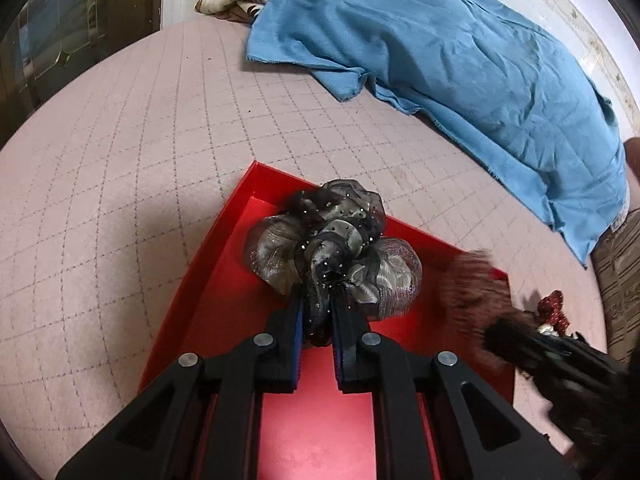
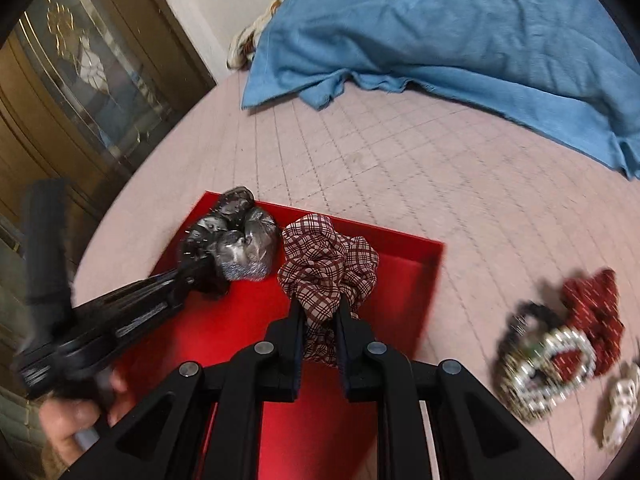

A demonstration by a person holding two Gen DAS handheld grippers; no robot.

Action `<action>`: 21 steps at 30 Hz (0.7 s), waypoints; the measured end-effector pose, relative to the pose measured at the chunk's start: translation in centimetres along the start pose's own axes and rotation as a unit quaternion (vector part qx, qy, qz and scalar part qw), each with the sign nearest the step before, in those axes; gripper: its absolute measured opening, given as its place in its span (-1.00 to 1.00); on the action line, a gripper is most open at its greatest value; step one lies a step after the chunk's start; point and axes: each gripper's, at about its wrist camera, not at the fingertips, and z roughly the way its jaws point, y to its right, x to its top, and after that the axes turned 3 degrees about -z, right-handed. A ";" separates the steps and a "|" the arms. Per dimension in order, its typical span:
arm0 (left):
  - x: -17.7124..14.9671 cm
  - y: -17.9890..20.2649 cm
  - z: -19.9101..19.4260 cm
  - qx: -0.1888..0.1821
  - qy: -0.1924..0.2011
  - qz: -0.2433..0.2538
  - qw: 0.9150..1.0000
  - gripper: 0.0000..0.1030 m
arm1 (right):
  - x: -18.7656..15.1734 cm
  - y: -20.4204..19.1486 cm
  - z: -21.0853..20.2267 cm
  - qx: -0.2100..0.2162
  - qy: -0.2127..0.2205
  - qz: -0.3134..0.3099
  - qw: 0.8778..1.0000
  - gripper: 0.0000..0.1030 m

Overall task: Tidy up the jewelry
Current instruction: 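Carry both scrunchies into the red tray and open both tools, then lift both open tools out of the red tray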

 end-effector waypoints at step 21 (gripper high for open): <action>-0.2 -0.8 -3.6 -0.044 0.072 -0.018 0.996 0.02 | 0.3 -0.4 -1.3 -0.017 0.025 0.008 1.000 -0.08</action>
